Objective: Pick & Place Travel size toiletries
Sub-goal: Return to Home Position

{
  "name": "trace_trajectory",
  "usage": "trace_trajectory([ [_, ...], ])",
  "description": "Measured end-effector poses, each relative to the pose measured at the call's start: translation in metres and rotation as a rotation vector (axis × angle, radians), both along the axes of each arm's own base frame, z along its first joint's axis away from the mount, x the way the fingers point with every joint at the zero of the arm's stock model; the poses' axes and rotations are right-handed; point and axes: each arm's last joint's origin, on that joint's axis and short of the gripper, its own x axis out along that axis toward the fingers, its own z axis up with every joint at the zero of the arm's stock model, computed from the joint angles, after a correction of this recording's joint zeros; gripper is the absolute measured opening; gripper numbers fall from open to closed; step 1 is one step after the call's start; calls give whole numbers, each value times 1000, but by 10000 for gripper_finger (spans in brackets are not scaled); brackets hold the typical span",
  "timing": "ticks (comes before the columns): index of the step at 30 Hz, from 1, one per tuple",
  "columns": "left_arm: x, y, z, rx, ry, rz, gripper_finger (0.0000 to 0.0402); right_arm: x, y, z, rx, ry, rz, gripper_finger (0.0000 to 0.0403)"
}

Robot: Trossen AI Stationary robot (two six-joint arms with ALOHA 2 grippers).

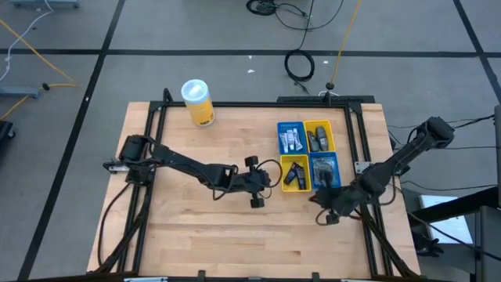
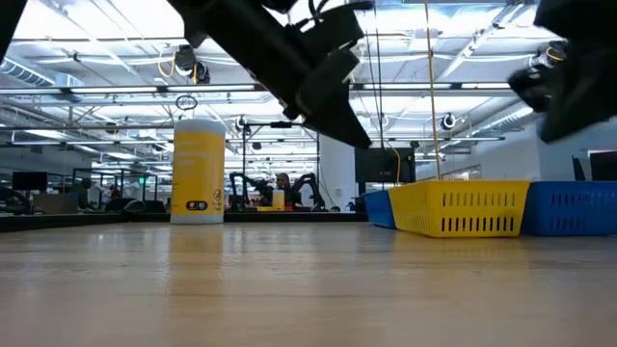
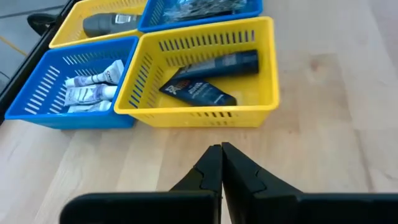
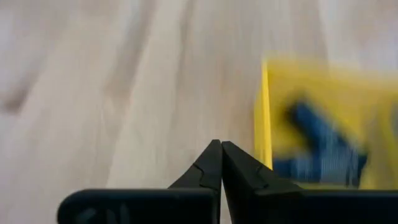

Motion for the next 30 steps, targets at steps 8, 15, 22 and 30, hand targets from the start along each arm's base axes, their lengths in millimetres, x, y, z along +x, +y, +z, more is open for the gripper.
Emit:
trace_trajectory([
  [8,-5,-20,1,0,7,-48,10,2,-31,-9,-36,-497,126,0],
  [15,-4,-19,2,7,3,-53,8,-25,-72,4,60,-674,-22,0],
  [22,-3,-15,2,-2,1,-34,13,-52,-82,12,129,-754,21,0],
  [30,-3,-15,2,-3,1,-35,7,-60,-83,-17,157,-813,51,0],
])
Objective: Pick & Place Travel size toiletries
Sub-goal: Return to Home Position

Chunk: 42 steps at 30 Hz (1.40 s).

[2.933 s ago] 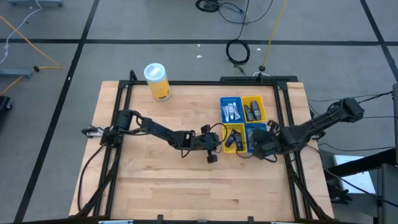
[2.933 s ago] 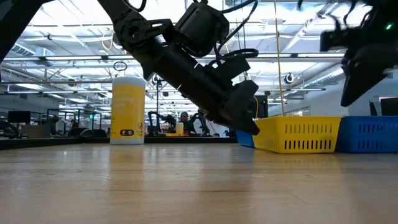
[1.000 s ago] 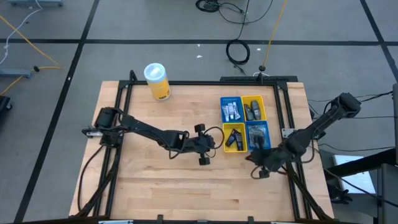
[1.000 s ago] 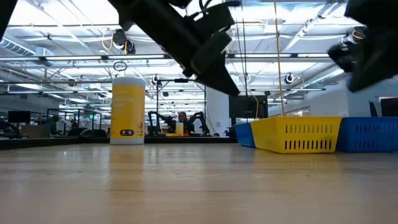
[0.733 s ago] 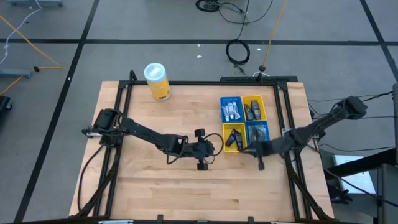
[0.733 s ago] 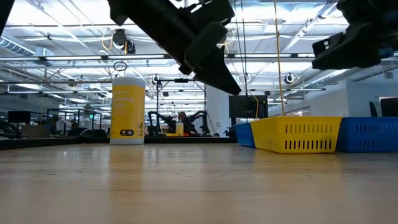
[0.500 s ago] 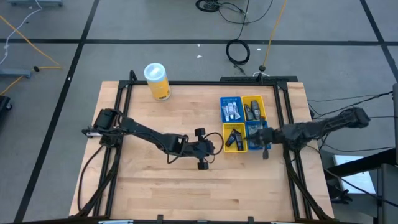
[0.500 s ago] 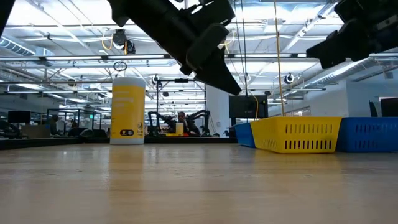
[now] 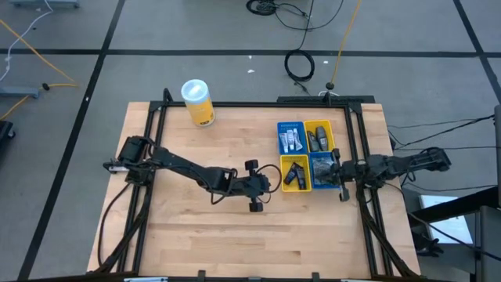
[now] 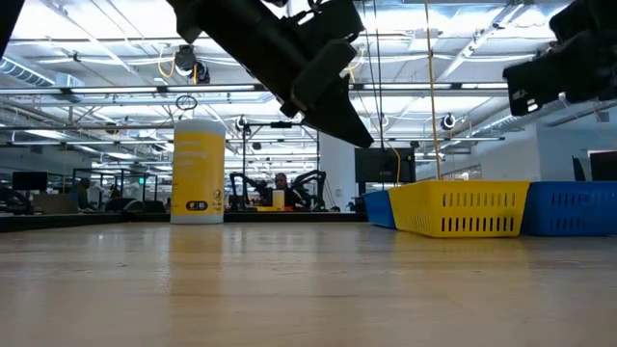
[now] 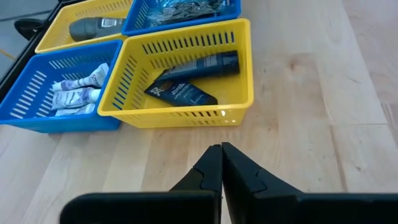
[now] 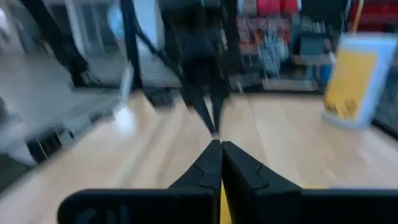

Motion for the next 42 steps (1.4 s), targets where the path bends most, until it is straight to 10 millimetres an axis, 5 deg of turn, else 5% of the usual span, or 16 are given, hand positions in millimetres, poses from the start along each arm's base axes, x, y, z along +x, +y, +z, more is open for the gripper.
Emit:
trace_trajectory([
  [5,0,0,0,-2,-1,2,16,-1,2,2,10,-154,83,0],
  [15,-16,3,12,18,25,-10,8,-1,2,-5,-43,-87,92,0],
  [24,-115,30,39,-26,-240,29,3,0,3,-6,-52,-75,92,0],
  [34,-222,59,33,-174,-433,-4,11,1,3,-7,-54,-61,93,0],
  [42,-274,64,17,-216,-540,-35,10,1,3,-7,-54,-61,93,0],
])
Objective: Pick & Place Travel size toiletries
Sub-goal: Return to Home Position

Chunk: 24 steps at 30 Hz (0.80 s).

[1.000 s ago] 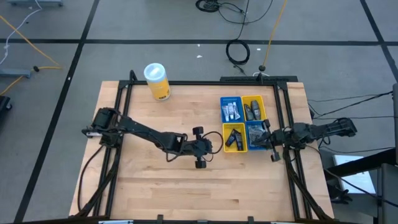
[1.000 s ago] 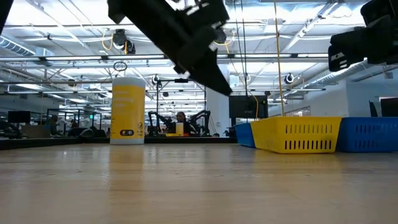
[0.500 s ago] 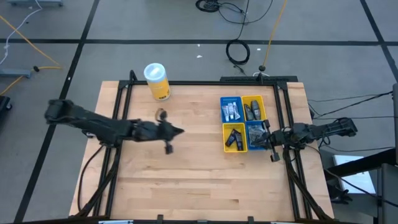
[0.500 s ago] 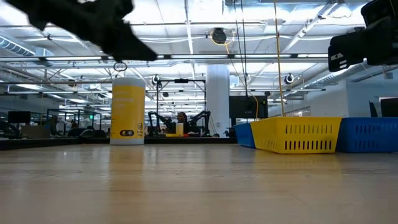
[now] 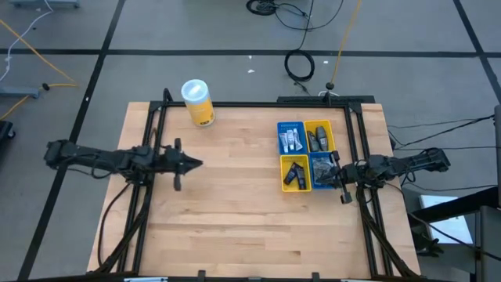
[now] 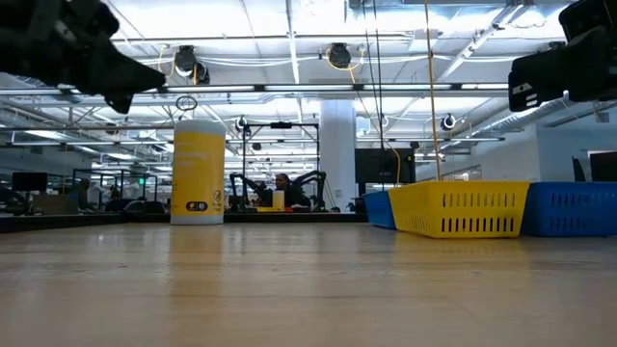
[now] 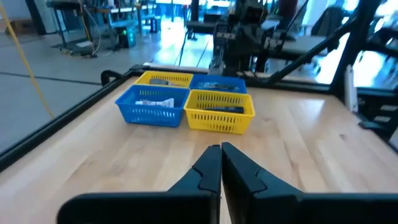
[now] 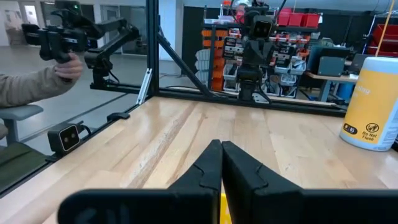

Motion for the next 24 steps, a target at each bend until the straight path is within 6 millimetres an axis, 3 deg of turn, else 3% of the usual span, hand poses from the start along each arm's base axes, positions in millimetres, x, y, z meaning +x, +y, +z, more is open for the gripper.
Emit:
trace_trajectory([
  [7,-21,-1,-11,4,-69,-108,18,0,0,0,0,0,0,0],
  [16,-42,1,-23,19,9,-116,19,0,0,0,0,1,-1,0],
  [21,-41,3,-33,27,34,-86,19,0,0,0,0,1,0,0],
  [24,-36,5,-31,42,-57,-73,19,0,0,0,0,0,-1,0],
])
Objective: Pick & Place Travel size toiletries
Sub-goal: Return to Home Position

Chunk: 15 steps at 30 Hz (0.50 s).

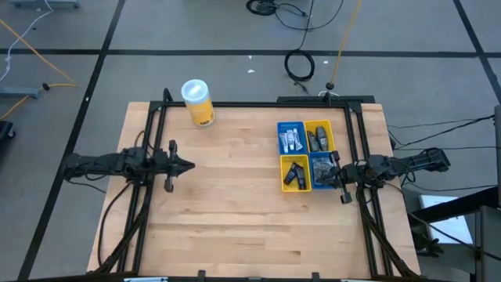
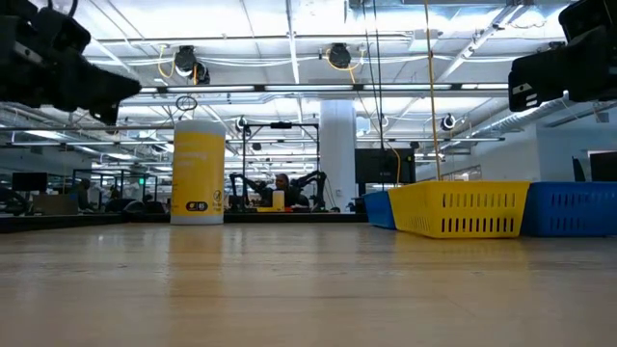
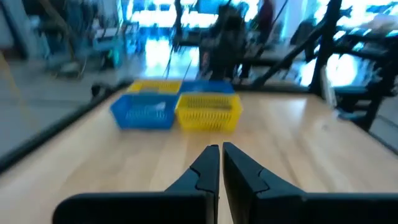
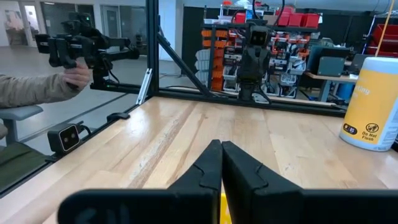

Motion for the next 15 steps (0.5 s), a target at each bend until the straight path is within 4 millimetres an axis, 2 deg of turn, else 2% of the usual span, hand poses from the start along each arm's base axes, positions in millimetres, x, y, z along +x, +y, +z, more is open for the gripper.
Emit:
trace_trajectory([
  [3,3,1,-3,36,-86,-39,19,0,0,0,0,0,0,0],
  [15,9,4,-9,14,-14,-11,19,0,0,0,1,-4,0,0],
])
